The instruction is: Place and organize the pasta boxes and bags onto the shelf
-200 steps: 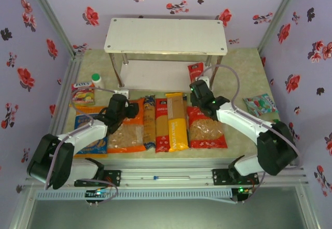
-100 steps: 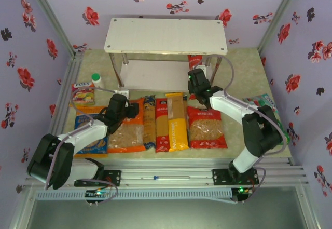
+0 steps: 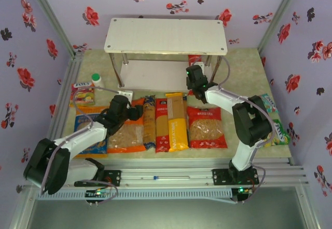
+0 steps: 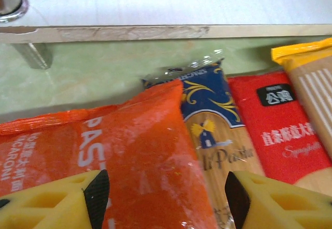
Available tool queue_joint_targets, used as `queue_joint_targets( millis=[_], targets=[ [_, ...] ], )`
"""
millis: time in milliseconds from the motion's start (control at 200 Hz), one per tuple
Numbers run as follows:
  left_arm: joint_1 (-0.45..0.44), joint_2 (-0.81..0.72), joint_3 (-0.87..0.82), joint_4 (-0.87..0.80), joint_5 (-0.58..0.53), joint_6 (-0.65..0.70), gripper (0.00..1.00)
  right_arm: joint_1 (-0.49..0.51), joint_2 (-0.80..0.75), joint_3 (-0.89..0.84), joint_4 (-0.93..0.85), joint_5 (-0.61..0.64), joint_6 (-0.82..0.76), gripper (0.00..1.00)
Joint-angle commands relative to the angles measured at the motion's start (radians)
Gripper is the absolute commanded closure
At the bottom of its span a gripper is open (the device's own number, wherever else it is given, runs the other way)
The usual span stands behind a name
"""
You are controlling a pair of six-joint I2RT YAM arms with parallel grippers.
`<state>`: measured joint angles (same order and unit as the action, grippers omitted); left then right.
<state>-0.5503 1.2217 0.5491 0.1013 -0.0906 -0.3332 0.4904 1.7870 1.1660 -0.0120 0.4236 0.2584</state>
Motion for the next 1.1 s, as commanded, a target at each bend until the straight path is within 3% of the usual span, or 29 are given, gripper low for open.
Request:
queue_joint_targets(
  millis=[0, 175, 260, 650, 900, 1095],
  targets=[
    [-0.024, -0.046, 0.023, -0.047, 0.047, 0.028, 0.35, -0.015, 0.018, 0.048, 0.024, 0.051, 0.034, 0.77],
    [-0.061, -0.09, 0.031, -0.096, 0.052, 0.026, 0.33, -0.015, 0.01, 0.038, 0.004, 0.059, 0.045, 0.33],
    [-0.072, -0.105, 0.021, -0.098, 0.052, 0.022, 0.31, -0.015, -0.001, 0.034, -0.002, 0.062, 0.045, 0.23],
    [-0.177, -0.071, 0.018, -0.064, 0.041, -0.032, 0.3, 0.032, -0.156, -0.077, 0.033, -0.009, 0.022, 0.21],
    [-0.345, 0.058, 0.109, -0.037, -0.005, -0.1, 0.3, 0.119, -0.31, -0.151, -0.129, -0.04, 0.071, 0.2],
    [-0.442, 0.2, 0.174, 0.002, -0.005, -0.2, 0.3, 0.124, -0.443, -0.262, -0.185, -0.059, 0.16, 0.2]
  ],
)
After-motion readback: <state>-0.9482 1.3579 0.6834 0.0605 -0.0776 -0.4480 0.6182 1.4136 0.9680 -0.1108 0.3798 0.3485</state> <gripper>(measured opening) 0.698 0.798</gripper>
